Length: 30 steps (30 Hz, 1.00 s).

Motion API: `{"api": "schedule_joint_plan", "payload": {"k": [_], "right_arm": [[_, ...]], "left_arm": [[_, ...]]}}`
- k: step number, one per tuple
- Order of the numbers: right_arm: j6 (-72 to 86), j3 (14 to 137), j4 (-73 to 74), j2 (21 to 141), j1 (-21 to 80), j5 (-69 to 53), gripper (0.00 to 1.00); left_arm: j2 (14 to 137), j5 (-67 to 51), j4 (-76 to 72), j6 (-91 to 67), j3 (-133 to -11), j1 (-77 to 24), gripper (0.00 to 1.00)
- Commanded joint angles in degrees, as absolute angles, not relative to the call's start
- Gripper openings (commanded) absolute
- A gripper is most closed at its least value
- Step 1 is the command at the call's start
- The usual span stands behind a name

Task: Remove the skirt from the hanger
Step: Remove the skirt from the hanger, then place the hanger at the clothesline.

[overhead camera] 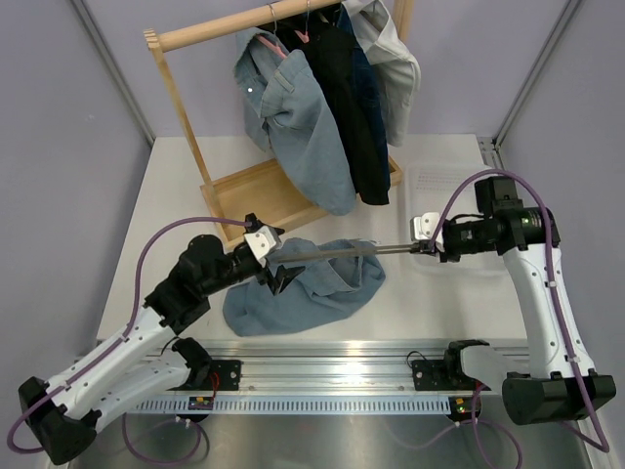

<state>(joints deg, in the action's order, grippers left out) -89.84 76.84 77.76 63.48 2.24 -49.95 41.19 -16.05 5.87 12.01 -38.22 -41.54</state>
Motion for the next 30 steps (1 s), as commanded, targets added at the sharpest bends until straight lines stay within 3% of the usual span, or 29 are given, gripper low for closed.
{"api": "schedule_joint_plan", "payload": {"k": [1,5,9,13,14,21,25,30], "right_arm": [[-89.66,75.06,93.34,62.49,5.97,-54.14,0.0],[-87.72,73.74,91.06,61.61,8.08,-53.62,0.0],[-87.28,73.83,90.62,62.22,8.35,-53.61,0.0],[-86.75,73.74,89.83,63.19,8.96,-53.53,0.0],[-86.57,73.57,89.74,63.28,9.05,-53.44,0.0],[-85.78,73.13,88.68,64.42,9.93,-52.65,0.0],[-85.96,72.6,88.68,65.13,9.93,-51.51,0.0],[-86.04,72.16,88.42,65.39,9.93,-50.62,0.0]], "left_arm": [[43.41,-23.55,-1.57,9.84,-39.2,-40.87,0.98],[43.33,-24.78,-1.76,10.46,-39.73,-40.17,0.92],[44.64,-29.17,2.36,12.21,-41.39,-39.9,0.74],[45.53,-31.9,5.54,13.09,-41.92,-39.99,0.43],[45.53,-32.34,5.54,13.1,-41.92,-39.99,0.42],[46.14,-35.68,7.02,13.09,-42.97,-39.9,0.45],[45.01,-35.51,9.84,15.28,-44.3,-39.9,0.64],[43.24,-34.37,13.44,17.93,-44.38,-39.99,0.66]]}}
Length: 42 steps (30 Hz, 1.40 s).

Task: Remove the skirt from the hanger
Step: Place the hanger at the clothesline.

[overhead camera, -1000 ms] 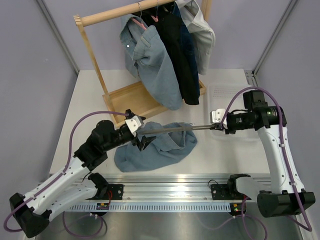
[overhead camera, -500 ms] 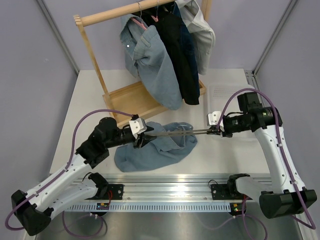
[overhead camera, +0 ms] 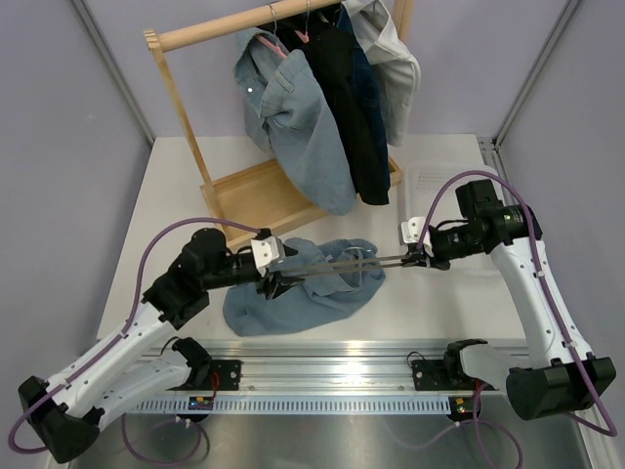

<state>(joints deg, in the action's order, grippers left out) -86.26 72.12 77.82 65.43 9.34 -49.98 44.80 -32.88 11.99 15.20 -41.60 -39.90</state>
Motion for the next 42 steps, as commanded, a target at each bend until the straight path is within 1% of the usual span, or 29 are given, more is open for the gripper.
{"api": "schedule_joint_plan", "payload": {"k": [1,2,3,4,10,12,16,17,19,20,22,23,26,29,30,33,34,36,37,40,41,42], "right_arm": [[-86.04,72.25,88.42,65.48,9.93,-50.71,0.0],[-86.04,72.33,88.5,65.57,9.93,-50.71,0.0],[-86.04,72.51,88.51,65.74,9.93,-50.8,0.0],[-86.04,72.6,88.59,65.83,10.02,-50.89,0.0],[-86.04,73.56,89.03,66.27,9.93,-51.15,0.0],[-86.04,73.57,89.03,66.44,10.02,-51.15,0.0],[-85.96,73.39,88.77,66.53,10.02,-51.33,0.0],[-85.87,73.21,88.68,66.62,10.02,-51.33,0.0],[-85.78,73.04,88.42,66.8,10.02,-50.98,0.0],[-85.69,72.78,88.42,66.8,10.02,-50.98,0.0],[-85.61,72.51,88.07,66.8,10.02,-50.63,0.0],[-85.61,72.51,87.98,66.88,9.93,-50.71,0.0],[-85.43,72.6,87.89,67.15,10.02,-51.15,0.01],[-84.99,73.12,87.8,67.67,10.02,-51.77,0.06],[-84.82,73.21,87.72,67.85,10.02,-52.12,0.15],[-82.89,73.3,86.49,68.03,10.11,-52.64,0.33],[-82.1,73.3,85.96,67.77,10.02,-52.82,0.45],[-79.2,73.47,83.69,66.89,10.02,-53.35,0.55],[-77.97,74.09,82.8,66.36,10.02,-53.61,0.64],[-73.14,77.15,79.81,64.43,10.02,-54.58,0.74],[-70.86,78.04,79.28,63.73,10.02,-54.75,0.8],[-69.45,79.18,77.54,63.37,10.02,-54.84,0.82]], "left_arm": [[43.24,-34.45,13.88,18.36,-44.3,-39.9,0.63],[43.5,-34.8,14.41,18.8,-44.3,-39.99,0.59],[43.77,-35.33,15.28,18.98,-44.38,-39.99,0.52],[44.12,-35.42,15.73,19.25,-44.47,-39.9,0.5],[46.4,-36.3,17.23,20.48,-45.44,-39.9,0.52],[47.28,-36.47,17.4,20.48,-46.4,-39.9,0.49],[48.51,-36.74,18.1,20.65,-48.07,-39.9,0.34],[48.78,-36.56,18.54,20.65,-48.34,-39.99,0.25],[48.61,-36.12,18.63,20.13,-48.78,-39.9,0.17],[48.43,-35.69,18.63,19.95,-48.78,-39.99,0.11],[47.29,-35.51,18.37,19.34,-48.34,-39.9,0.07],[46.94,-35.25,18.28,19.16,-48.17,-39.99,0.01],[45.88,-34.8,18.89,18.55,-47.37,-39.9,0.0],[45.7,-34.37,20.38,17.32,-47.11,-39.9,0.0],[45.7,-34.37,21.0,16.44,-47.28,-39.99,0.0],[45.62,-33.58,23.2,13.64,-48.34,-39.9,0.0],[45.62,-33.31,23.73,13.1,-48.51,-39.9,0.0],[44.83,-33.05,24.25,10.74,-48.43,-39.99,0.0],[44.56,-32.87,24.52,10.2,-48.43,-39.99,0.0],[42.46,-33.13,26.01,8.53,-47.99,-39.9,0.0],[41.84,-33.22,26.8,8.18,-47.81,-39.99,0.0],[41.14,-33.14,27.33,7.48,-47.9,-39.9,0.0]]}}
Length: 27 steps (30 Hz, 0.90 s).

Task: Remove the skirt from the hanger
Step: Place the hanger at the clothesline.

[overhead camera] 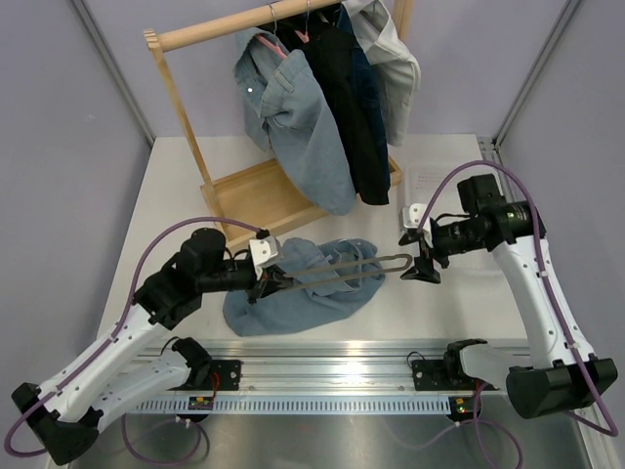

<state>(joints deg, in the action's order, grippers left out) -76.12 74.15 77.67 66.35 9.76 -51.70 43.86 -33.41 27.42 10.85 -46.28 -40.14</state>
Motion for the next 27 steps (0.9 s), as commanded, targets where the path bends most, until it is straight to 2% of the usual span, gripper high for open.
{"api": "schedule_joint_plan", "payload": {"k": [1,6,12,15,19,22,27], "right_arm": [[-65.87,81.02,76.3,62.76,9.93,-54.93,0.83],[-52.32,83.5,64.21,60.21,9.76,-55.37,0.89],[-35.69,77.62,48.89,55.64,9.76,-53.36,0.93],[-30.51,73.22,43.52,54.32,9.76,-51.34,0.93],[-20.94,66.9,37.19,53.35,9.58,-47.64,0.92],[-17.59,62.41,32.71,51.86,7.92,-49.48,0.92],[-15.21,59.42,29.79,51.33,4.57,-52.38,0.92]], "left_arm": [[39.65,-32.61,28.2,6.86,-47.9,-39.9,0.0],[35.08,-28.92,30.58,1.86,-48.51,-39.9,0.0],[29.72,-22.95,36.55,-6.22,-50.53,-39.9,0.0],[26.38,-16.98,40.42,-11.06,-52.64,-39.9,0.0],[21.72,-1.72,48.05,-18.01,-56.24,-39.9,0.0],[20.39,7.69,54.2,-21.88,-59.67,-39.99,0.0],[19.43,16.07,59.41,-24.69,-63.19,-39.99,0.0]]}}
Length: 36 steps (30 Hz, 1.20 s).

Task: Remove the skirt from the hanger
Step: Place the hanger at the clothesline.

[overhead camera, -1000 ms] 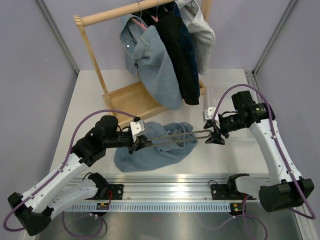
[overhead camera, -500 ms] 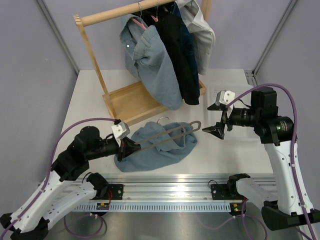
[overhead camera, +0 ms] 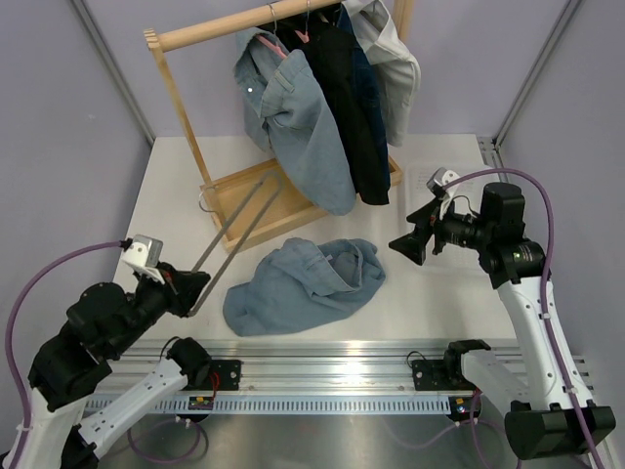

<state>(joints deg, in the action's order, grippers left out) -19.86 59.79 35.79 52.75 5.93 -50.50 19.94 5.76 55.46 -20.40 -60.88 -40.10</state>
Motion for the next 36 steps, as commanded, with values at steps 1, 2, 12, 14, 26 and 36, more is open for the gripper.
{"api": "schedule_joint_plan", "payload": {"k": [1,2,12,14,26,36], "right_arm": [[-15.21,59.07,29.71,51.76,4.14,-52.73,0.91],[-15.12,58.71,29.1,51.94,4.04,-53.26,0.92],[-14.85,53.8,26.19,51.86,2.11,-54.84,0.91],[-15.12,53.18,26.02,51.33,1.67,-54.84,0.92],[-16.08,52.82,26.89,51.86,1.05,-55.99,0.92],[-16.96,52.73,27.51,50.63,0.7,-55.99,0.92]], "left_arm": [[19.77,18.26,59.5,-24.96,-63.63,-39.99,0.0],[20.3,19.33,59.41,-25.13,-63.89,-39.9,0.0],[34.97,35.74,41.86,-21.62,-66.0,-39.9,0.0],[37.16,36.91,38.34,-19.44,-66.18,-39.99,0.0],[51.23,41.39,21.1,-8.1,-75.32,-39.99,0.0],[63.19,47.46,11.61,-2.37,-83.84,-39.55,0.0]]}}
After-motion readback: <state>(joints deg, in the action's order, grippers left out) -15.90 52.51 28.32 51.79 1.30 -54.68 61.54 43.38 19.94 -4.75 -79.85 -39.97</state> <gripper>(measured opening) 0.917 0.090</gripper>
